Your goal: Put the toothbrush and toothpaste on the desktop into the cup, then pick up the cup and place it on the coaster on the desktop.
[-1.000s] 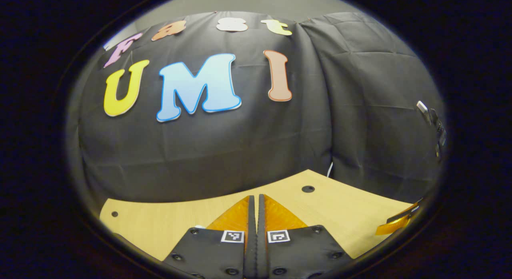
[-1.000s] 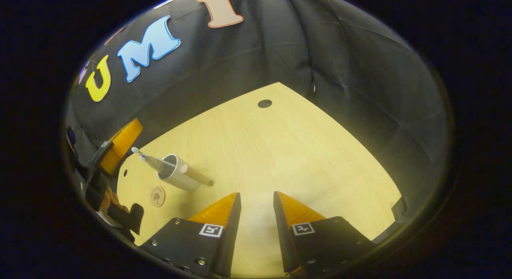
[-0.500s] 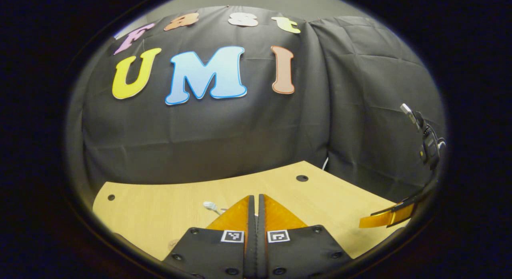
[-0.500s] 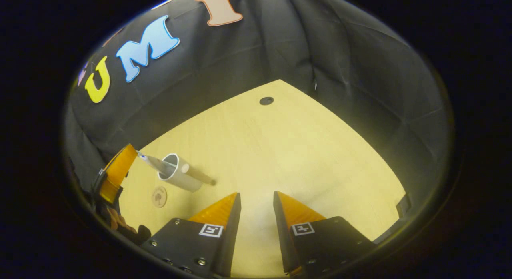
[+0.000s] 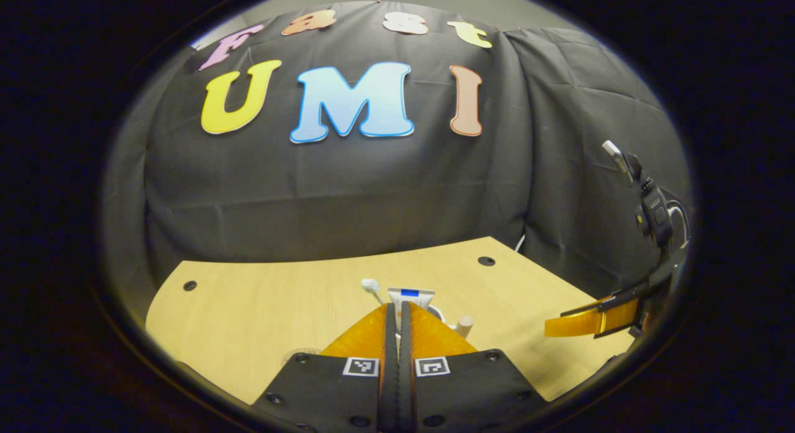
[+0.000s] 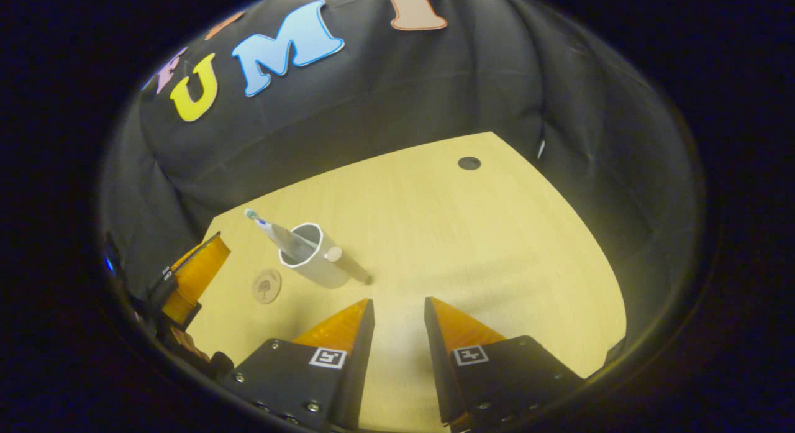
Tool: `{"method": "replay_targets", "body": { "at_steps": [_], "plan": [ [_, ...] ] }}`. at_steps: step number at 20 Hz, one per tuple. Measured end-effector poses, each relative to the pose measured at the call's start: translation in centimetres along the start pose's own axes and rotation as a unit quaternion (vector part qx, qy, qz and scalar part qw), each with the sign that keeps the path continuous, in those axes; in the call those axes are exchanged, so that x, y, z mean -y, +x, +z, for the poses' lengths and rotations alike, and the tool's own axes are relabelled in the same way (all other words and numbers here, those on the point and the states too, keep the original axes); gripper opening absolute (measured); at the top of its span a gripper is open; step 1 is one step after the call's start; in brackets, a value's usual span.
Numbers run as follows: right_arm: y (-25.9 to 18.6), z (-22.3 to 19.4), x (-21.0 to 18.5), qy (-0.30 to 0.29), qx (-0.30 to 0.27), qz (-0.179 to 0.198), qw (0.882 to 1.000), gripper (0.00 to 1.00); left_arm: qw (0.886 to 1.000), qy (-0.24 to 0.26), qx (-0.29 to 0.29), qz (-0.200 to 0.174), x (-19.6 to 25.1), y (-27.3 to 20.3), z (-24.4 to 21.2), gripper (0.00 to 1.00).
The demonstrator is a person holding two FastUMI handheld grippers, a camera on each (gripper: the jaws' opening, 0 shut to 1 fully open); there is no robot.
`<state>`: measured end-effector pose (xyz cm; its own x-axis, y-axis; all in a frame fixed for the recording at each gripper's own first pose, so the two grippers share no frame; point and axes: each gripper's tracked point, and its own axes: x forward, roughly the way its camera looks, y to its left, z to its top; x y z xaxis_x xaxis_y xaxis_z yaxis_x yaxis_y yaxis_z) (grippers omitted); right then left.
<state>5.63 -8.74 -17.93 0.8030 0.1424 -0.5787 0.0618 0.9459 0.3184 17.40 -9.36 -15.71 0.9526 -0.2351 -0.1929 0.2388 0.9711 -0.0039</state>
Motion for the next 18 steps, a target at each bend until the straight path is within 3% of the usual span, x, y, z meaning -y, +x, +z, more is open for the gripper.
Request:
{"method": "replay_targets", "body": {
  "at_steps": [5,12,17,18],
  "plan": [
    [1.2,0.9,-1.4,-0.121,-0.030,0.022,0.992,0.47,1.000,-0.008,-0.015,0.026,-2.2,-2.0,-1.3,0.07],
    [3.4,1.2,-4.3,-0.268,-0.100,0.072,0.956,0.46,0.999,-0.018,-0.020,0.038,-4.0,-3.7,-1.9,0.07],
    [5.5,1.2,-5.2,-0.328,-0.138,0.082,0.931,0.51,0.998,-0.035,-0.031,0.038,-4.9,-5.0,-3.1,0.36],
    [5.9,1.2,-5.1,-0.337,-0.145,0.080,0.927,0.48,0.998,-0.039,-0.031,0.038,-5.3,-5.3,-3.1,0.37]
  ]
}}
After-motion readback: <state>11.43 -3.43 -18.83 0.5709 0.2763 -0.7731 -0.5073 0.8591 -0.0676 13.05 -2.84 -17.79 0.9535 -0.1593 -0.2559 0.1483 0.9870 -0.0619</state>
